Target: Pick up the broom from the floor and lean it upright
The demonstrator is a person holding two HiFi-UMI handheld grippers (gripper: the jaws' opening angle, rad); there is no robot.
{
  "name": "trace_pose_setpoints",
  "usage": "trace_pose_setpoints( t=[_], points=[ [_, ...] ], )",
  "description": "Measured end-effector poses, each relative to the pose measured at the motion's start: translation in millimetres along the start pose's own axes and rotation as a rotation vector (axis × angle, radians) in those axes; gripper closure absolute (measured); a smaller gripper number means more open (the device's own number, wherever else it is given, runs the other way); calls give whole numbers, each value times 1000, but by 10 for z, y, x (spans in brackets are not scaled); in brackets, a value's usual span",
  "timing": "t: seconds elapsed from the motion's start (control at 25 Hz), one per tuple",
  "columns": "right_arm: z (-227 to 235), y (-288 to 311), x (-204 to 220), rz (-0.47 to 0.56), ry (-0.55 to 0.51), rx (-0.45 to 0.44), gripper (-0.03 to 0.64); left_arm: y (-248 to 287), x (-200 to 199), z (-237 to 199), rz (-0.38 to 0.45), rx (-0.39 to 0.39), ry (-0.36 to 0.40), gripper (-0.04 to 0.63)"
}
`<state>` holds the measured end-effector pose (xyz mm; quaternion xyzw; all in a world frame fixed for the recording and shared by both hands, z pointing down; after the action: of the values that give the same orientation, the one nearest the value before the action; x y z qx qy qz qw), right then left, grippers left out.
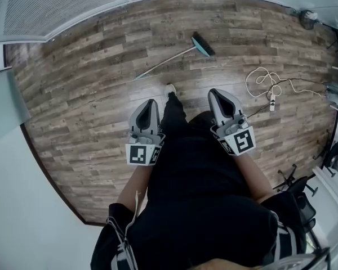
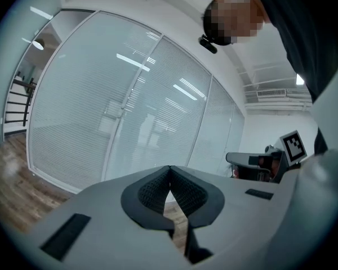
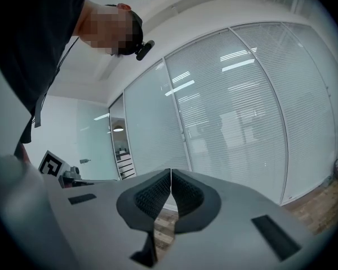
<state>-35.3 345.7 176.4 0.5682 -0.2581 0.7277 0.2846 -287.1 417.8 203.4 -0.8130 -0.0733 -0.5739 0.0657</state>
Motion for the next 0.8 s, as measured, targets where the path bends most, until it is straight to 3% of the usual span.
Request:
trace_pose_setpoints(
  t=[0.28,0.56,0.8],
  points=[
    [186,98,-170,100,114,31,597,98,-251,206,31,47,37,577],
    [197,431,-87,79,37,-125,597,238,-384,306,65,-58,114,577],
    [179,513,57,7,47,-206,597,295,-393,167,96,-133,109,577]
  ],
)
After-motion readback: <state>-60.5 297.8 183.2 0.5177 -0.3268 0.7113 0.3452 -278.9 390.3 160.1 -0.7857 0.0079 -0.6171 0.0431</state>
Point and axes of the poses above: the fingertips, and each gripper's own axes: y forward along the fingers, z to its right, x out of its underside, the point moved 9 cm from there along -y, backward along the fingers, and after that the axes turned 11 degrees about z, right-handed, at the moved point
